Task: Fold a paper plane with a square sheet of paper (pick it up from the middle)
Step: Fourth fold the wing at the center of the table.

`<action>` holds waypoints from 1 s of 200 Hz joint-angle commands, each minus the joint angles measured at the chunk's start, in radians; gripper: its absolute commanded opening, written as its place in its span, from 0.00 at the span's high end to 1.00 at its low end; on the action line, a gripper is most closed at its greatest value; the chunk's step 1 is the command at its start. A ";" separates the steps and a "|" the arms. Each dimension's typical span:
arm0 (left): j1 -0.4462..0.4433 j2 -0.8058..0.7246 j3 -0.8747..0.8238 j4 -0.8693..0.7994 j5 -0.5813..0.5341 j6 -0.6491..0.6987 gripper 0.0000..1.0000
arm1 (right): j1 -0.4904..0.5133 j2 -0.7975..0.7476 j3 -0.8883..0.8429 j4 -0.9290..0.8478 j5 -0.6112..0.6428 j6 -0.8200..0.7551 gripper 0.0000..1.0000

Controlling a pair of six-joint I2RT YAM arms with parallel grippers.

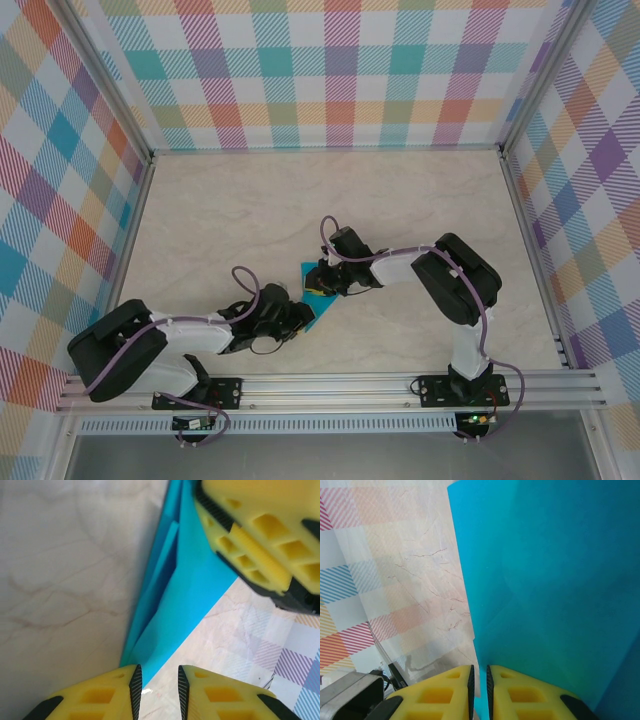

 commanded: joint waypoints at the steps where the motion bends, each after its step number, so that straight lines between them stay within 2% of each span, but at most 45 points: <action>1: -0.021 -0.050 -0.032 -0.147 0.019 0.002 0.71 | 0.008 0.076 -0.032 -0.124 0.048 -0.006 0.82; 46: -0.021 -0.146 -0.021 -0.182 0.072 0.035 0.71 | 0.008 0.074 -0.033 -0.120 0.053 0.005 0.82; 86: -0.014 -0.395 -0.038 -0.317 -0.090 0.018 0.70 | 0.017 0.056 -0.071 -0.078 0.053 0.078 0.82; 115: 0.014 -0.530 -0.059 -0.347 -0.160 0.026 0.71 | 0.042 0.024 -0.097 -0.059 0.082 0.144 0.82; 123: 0.025 -0.546 -0.069 -0.347 -0.168 0.019 0.68 | 0.046 0.019 -0.099 -0.059 0.092 0.158 0.82; 154: 0.041 -0.528 -0.072 -0.301 -0.153 0.030 0.66 | 0.057 -0.001 -0.116 -0.037 0.113 0.206 0.82; 200: 0.040 -0.365 -0.008 -0.152 -0.113 0.075 0.69 | 0.057 -0.006 -0.088 -0.093 0.128 0.177 0.82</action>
